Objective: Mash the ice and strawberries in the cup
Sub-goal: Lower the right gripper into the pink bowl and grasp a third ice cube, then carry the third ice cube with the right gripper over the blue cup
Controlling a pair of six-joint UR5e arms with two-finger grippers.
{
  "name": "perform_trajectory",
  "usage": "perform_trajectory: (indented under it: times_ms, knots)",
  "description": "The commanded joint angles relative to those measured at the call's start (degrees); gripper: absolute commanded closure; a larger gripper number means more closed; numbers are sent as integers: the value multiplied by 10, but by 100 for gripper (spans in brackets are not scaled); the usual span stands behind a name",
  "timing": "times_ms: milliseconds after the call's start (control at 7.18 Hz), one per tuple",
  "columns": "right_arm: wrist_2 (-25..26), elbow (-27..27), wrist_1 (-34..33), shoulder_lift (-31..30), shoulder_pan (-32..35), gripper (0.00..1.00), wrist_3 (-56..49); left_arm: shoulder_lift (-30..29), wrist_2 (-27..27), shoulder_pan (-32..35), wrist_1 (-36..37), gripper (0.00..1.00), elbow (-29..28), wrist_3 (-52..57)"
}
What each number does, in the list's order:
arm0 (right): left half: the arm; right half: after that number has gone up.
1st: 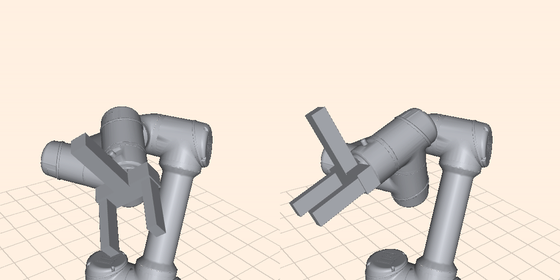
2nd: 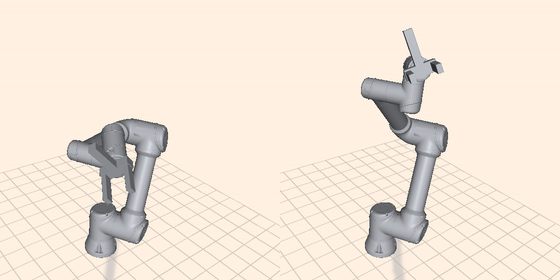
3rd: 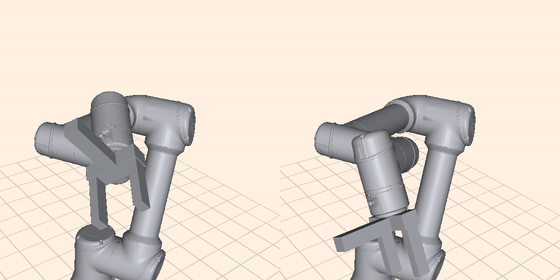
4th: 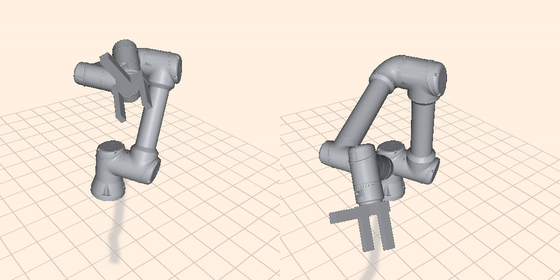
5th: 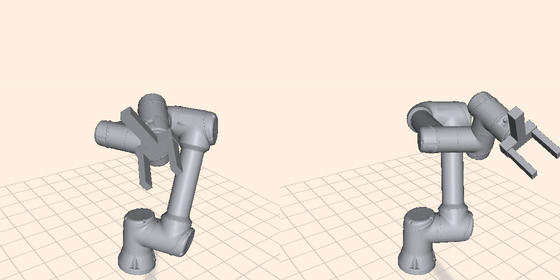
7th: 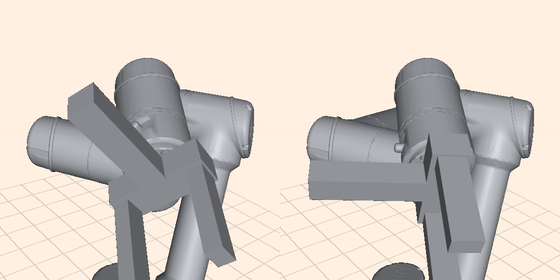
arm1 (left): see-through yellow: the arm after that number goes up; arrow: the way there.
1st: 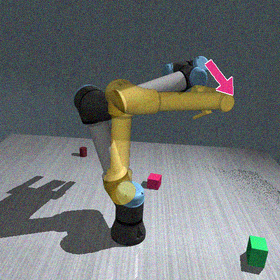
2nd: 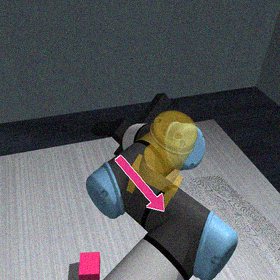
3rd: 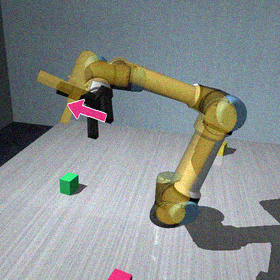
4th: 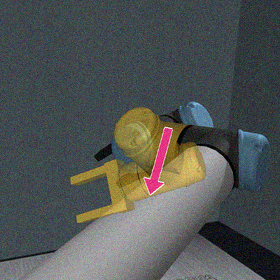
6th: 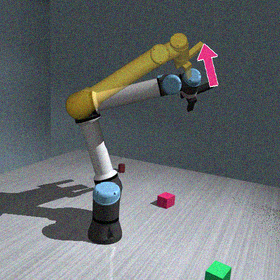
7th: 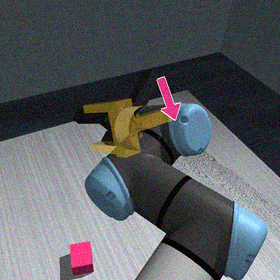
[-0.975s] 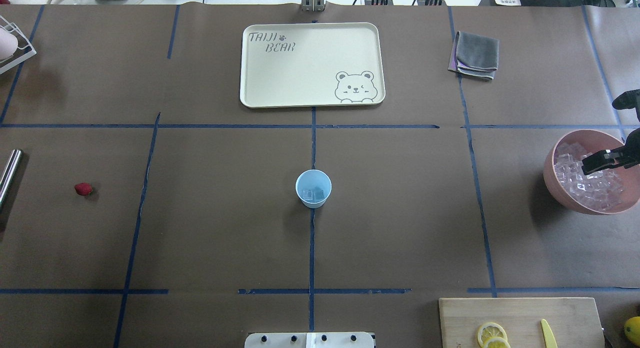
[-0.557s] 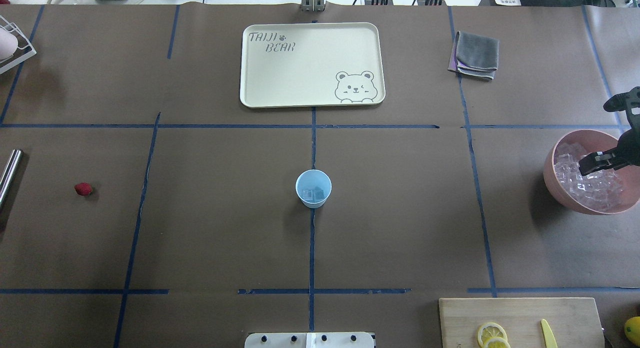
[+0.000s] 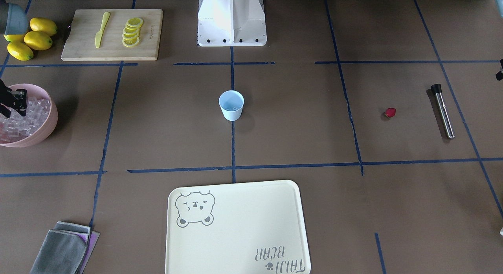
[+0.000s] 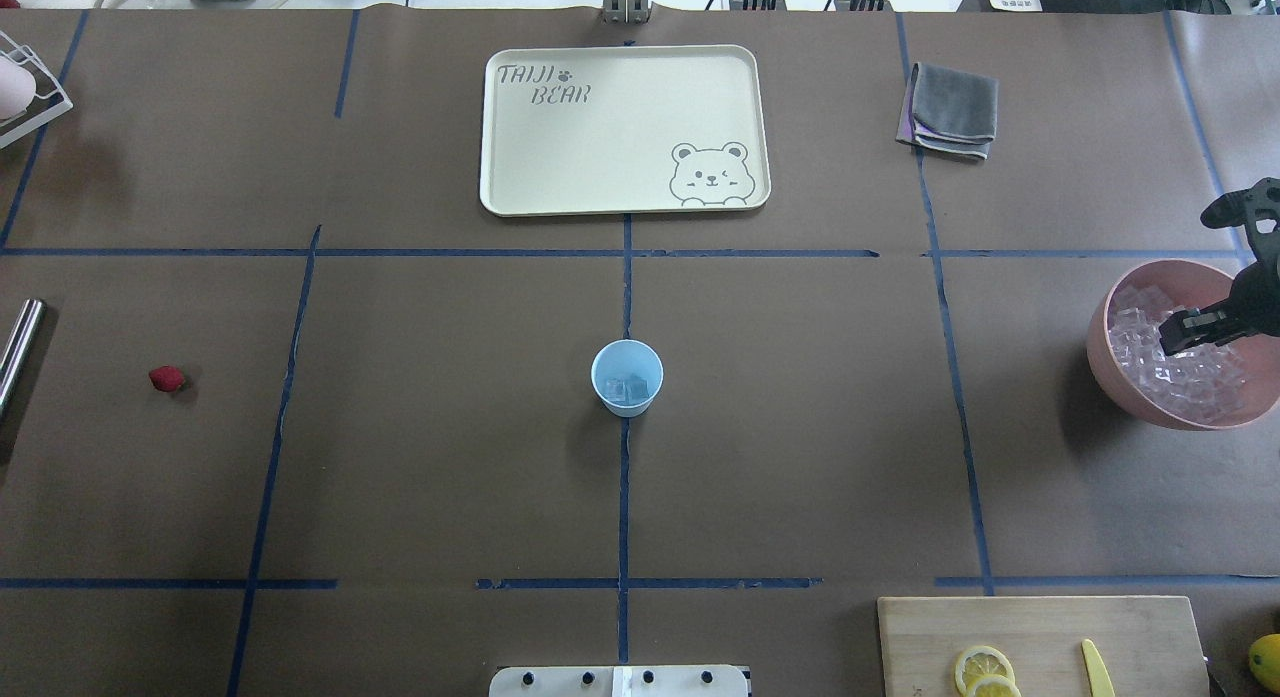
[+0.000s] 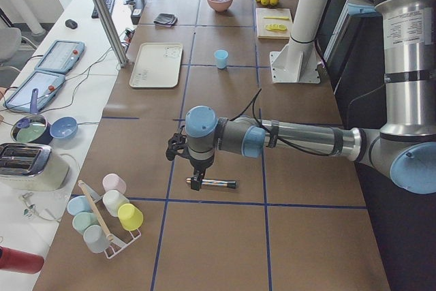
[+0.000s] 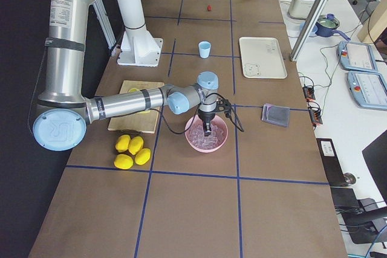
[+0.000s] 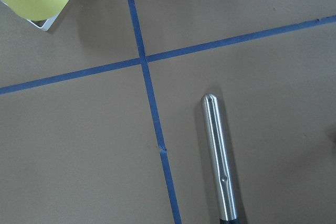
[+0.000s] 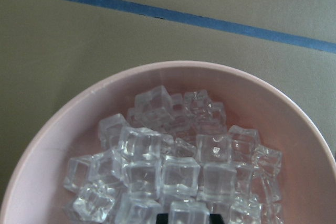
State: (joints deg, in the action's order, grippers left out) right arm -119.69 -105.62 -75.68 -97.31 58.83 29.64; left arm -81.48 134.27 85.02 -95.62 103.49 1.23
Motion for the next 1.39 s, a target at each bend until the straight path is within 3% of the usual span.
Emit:
perform_trajectory:
  times_ms: [0, 697, 836, 1254]
  knots:
    - [1, 1, -2, -3, -2, 74, 0, 0, 0, 0, 0, 0, 0, 0]
    - [-11, -59, -14, 7, 23, 96, 7, 0, 0, 0, 0, 0, 0, 0]
    - [-12, -73, -57, 68, 22, 96, 43, 0, 0, 1, 0, 0, 1, 0]
    - [30, -78, -188, 307, -146, 94, 316, 0, 0, 0, 0, 0, 5, 0]
